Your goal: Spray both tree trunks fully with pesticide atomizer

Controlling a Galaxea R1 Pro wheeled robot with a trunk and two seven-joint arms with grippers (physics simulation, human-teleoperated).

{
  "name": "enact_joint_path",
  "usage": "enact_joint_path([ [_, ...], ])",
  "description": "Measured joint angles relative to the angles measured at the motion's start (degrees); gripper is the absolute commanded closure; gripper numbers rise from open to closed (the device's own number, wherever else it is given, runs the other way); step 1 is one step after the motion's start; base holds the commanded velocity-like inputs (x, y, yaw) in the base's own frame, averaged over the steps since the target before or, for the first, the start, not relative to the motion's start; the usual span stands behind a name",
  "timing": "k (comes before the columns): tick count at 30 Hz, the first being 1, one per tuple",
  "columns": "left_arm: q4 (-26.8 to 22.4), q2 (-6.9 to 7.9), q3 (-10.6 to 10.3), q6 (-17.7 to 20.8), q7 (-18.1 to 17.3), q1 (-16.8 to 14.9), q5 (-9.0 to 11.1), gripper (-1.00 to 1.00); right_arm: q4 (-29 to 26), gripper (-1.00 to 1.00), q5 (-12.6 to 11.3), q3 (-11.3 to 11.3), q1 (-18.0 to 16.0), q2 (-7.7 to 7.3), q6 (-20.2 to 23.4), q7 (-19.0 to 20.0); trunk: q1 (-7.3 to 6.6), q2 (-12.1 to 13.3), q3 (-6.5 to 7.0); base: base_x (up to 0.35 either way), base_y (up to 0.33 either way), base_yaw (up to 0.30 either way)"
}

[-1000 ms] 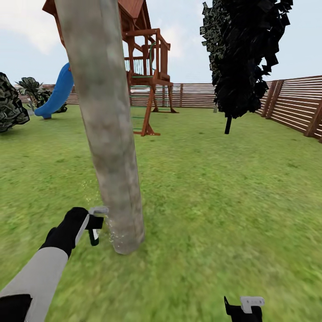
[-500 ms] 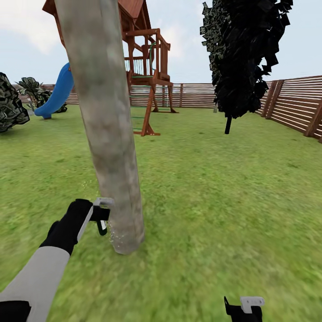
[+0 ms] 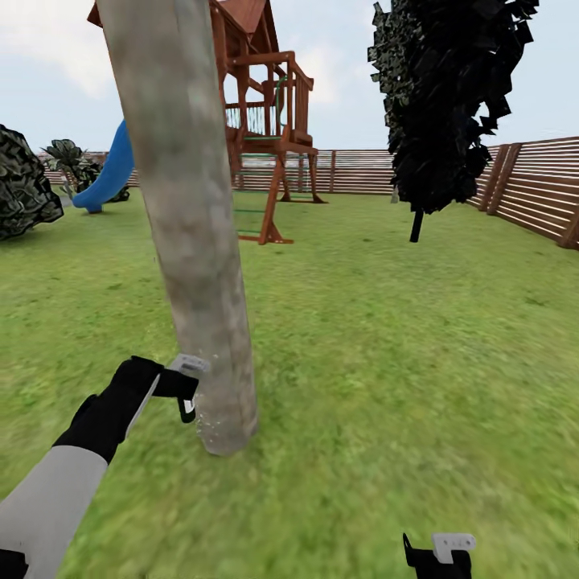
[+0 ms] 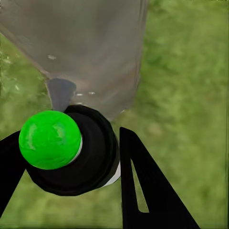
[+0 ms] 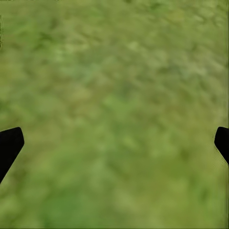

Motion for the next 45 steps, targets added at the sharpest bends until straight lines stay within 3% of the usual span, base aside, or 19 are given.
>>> enact_joint_path([
  [12,0.6,0.38,0.4,-0.1,0.3,0.1,-0.2,1.00,0.0,-1.00,0.0,-0.1,0.0,-0.17,0.0,-0.1,0.00,0.0,0.00,-0.100,-0.250,0.004],
  [16,1.3,1.77,0.5,-0.2,0.4,1.1,-0.2,1.00,0.0,-1.00,0.0,-0.1,0.0,-0.17,0.0,-0.1,0.00,0.0,0.00,-0.269,-0.022,0.000],
  [20,1.5,2.06,0.5,-0.3,2.0,4.0,-0.2,1.00,0.0,-1.00,0.0,0.0,0.0,-0.17,0.0,-0.1,0.00,0.0,-0.01,-0.037,-0.001,0.000],
  [27,3.6,1.52,0.4,-0.7,3.3,4.9,0.3,1.00,0.0,-1.00,0.0,0.0,0.0,-0.17,0.0,0.0,0.00,0.0,0.00,0.024,-0.013,0.000],
  [30,6.6,1.42,0.5,-3.9,3.4,4.9,0.3,1.00,0.0,-1.00,0.0,0.0,0.0,-0.17,0.0,0.0,0.00,0.0,0.00,0.200,-0.132,0.000],
  [32,8.5,1.40,2.1,-5.6,3.5,4.9,0.2,1.00,0.0,-1.00,0.0,0.0,0.0,-0.17,0.0,0.0,0.00,0.0,0.00,0.237,-0.160,0.000],
  [37,8.5,1.40,3.3,-5.9,3.5,4.9,0.3,1.00,0.0,-1.00,0.0,0.0,0.0,-0.16,0.0,0.0,0.00,0.0,0.00,0.263,-0.128,0.000],
  [45,8.0,1.47,3.4,-5.8,3.5,4.9,0.3,1.00,0.0,-1.00,0.0,0.0,0.0,-0.17,0.0,0.0,0.00,0.0,0.00,0.091,-0.006,0.000],
])
